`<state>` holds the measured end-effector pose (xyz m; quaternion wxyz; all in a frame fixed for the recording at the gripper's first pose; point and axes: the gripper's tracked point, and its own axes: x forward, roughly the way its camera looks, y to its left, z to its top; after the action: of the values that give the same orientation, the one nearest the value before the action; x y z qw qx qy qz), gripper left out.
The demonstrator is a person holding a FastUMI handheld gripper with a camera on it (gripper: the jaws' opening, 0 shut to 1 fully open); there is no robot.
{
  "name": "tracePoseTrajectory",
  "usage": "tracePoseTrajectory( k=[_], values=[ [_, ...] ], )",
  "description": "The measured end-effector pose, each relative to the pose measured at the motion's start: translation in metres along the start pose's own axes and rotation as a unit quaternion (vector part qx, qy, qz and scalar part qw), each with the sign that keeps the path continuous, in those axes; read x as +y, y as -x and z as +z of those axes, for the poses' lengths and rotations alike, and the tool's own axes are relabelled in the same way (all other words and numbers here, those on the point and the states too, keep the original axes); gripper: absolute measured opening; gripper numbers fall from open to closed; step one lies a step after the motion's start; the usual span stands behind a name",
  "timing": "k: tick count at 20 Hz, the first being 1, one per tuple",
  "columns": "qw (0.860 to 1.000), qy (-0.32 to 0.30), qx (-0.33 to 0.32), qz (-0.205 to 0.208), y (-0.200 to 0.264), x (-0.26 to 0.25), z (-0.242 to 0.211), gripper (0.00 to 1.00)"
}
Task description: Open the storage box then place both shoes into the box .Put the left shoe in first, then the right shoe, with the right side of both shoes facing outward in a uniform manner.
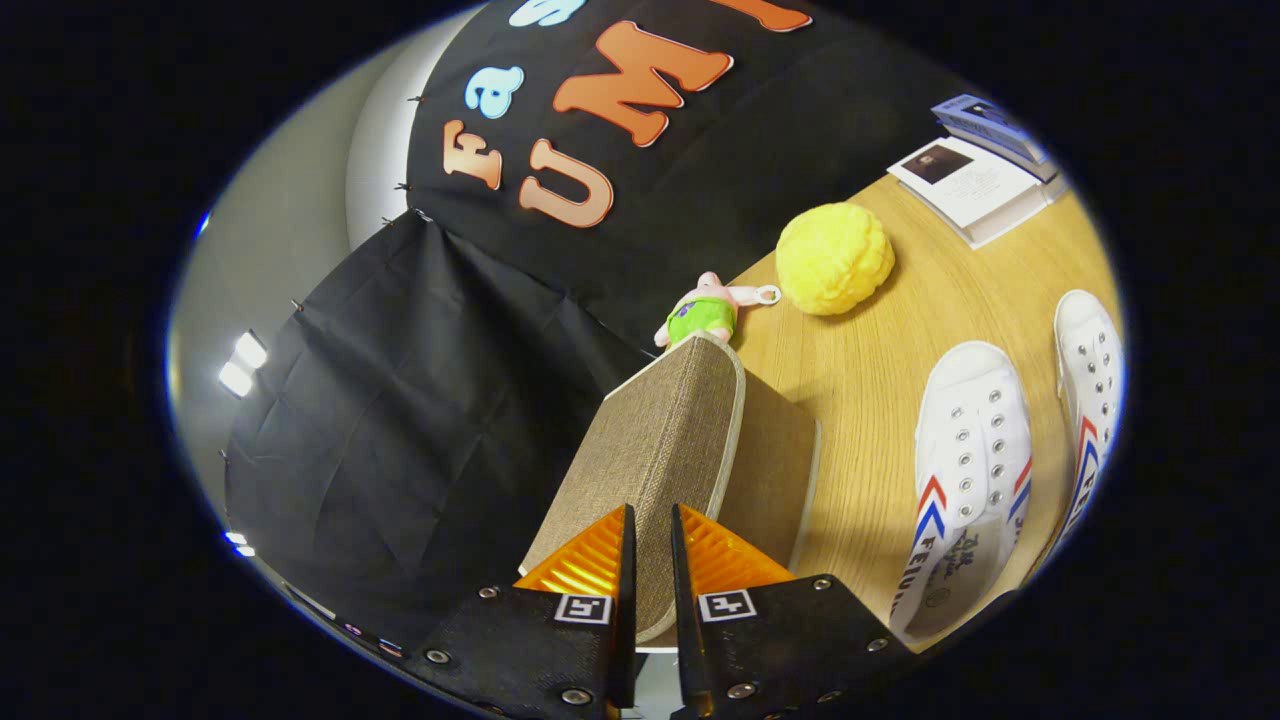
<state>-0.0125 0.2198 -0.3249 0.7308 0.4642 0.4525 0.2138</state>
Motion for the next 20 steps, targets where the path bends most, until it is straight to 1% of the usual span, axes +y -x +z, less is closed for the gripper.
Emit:
tracePoseTrajectory(
  k=[1,3,4,6,8,10,15,16,17,18,19,20],
  values=[
    [1.000,-0.005,0.006,0.003,-0.002,0.000,-0.004,0.19],
    [1.000,-0.007,0.025,0.010,-0.007,0.001,-0.015,0.45],
    [0.999,-0.007,0.030,0.008,-0.010,-0.001,-0.019,0.68],
    [0.999,-0.006,0.037,0.016,-0.018,-0.001,-0.025,0.89],
    [0.999,-0.014,0.032,0.022,-0.024,-0.002,-0.024,0.96],
    [0.999,-0.026,0.025,0.024,-0.028,-0.006,-0.023,0.96],
    [0.997,-0.067,0.020,0.045,-0.028,-0.003,-0.017,0.95],
    [0.996,-0.073,0.015,0.046,-0.026,-0.003,-0.015,0.88],
    [0.995,-0.084,0.010,0.042,-0.022,-0.004,-0.011,0.84],
    [0.995,-0.094,0.003,0.046,-0.019,-0.003,-0.006,0.75],
    [0.994,-0.095,-0.009,0.048,-0.017,-0.004,0.002,0.72],
    [0.994,-0.096,-0.022,0.045,-0.015,-0.005,0.007,0.63]
  ],
)
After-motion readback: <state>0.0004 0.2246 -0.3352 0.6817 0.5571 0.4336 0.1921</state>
